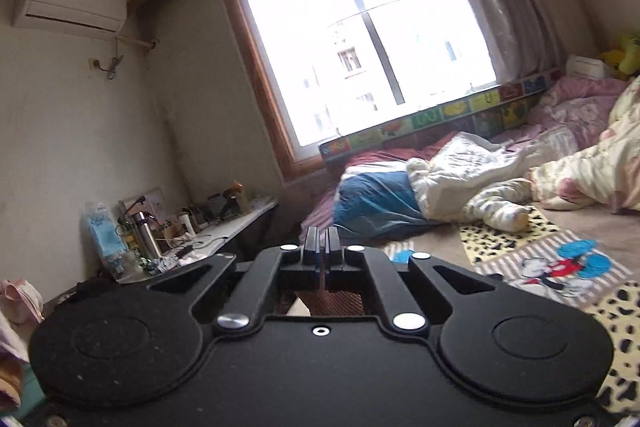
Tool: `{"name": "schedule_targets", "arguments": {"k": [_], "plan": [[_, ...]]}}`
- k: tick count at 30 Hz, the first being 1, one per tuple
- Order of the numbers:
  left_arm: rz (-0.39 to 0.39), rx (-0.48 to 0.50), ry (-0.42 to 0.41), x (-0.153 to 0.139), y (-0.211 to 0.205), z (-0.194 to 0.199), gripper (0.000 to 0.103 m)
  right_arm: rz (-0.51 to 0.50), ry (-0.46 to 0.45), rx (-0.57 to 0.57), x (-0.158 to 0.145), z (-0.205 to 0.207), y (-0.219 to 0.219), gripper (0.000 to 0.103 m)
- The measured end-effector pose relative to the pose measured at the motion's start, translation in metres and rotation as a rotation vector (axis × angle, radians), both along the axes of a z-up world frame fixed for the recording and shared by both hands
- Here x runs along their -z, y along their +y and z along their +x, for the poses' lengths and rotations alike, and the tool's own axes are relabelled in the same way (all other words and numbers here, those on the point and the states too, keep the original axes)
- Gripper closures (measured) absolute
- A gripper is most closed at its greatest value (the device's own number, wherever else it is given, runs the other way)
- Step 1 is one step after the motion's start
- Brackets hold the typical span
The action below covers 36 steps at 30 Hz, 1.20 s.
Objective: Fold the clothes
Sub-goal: 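Lift the pink sweatshirt with the left tool and drop it onto the bed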
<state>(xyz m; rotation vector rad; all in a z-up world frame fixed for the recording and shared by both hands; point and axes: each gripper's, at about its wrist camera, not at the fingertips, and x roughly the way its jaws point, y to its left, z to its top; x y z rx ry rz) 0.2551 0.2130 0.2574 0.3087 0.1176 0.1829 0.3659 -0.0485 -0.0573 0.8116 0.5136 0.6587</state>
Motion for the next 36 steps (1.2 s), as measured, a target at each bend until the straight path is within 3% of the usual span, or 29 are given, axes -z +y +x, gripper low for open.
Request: {"name": "schedule_targets", "arguments": {"k": [2, 5, 10, 14, 16, 19, 23, 26, 30, 34, 36], "plan": [[-0.004, 0.067, 0.04, -0.002, -0.024, -0.045, 0.103, -0.151, -0.02, 0.01, -0.023, -0.043, -0.02, 0.0], [-0.059, 0.162, 0.083, 0.007, -0.057, -0.089, 0.103, -0.243, -0.112, 0.021, -0.055, -0.125, -0.079, 0.0], [-0.233, 0.3, 0.114, 0.022, -0.105, -0.126, 0.103, -0.358, -0.097, 0.115, -0.068, -0.254, -0.188, 0.0], [-0.28, 0.433, 0.12, 0.014, -0.155, -0.136, 0.103, -0.416, -0.03, 0.219, -0.065, -0.327, -0.254, 0.0], [-0.286, 0.503, 0.102, 0.001, -0.185, -0.143, 0.103, -0.396, 0.011, 0.282, -0.058, -0.353, -0.28, 0.0], [-0.36, 0.617, 0.059, -0.025, -0.219, -0.154, 0.103, -0.326, 0.065, 0.351, -0.051, -0.374, -0.305, 0.0], [-0.404, 0.718, 0.061, -0.042, -0.251, -0.169, 0.103, -0.282, 0.043, 0.391, -0.058, -0.389, -0.319, 0.0], [-0.448, 0.739, 0.15, -0.015, -0.253, -0.176, 0.103, -0.26, -0.003, 0.416, -0.066, -0.402, -0.328, 0.0], [-0.546, 0.668, 0.299, 0.065, -0.236, -0.198, 0.103, -0.261, -0.009, 0.424, -0.065, -0.414, -0.341, 0.0], [-0.67, 0.446, 0.469, 0.165, -0.21, -0.218, 0.103, -0.272, 0.003, 0.416, -0.055, -0.421, -0.348, 0.0], [-0.735, 0.313, 0.535, 0.2, -0.191, -0.226, 0.103, -0.321, -0.013, 0.403, -0.056, -0.423, -0.344, 0.0]]}}
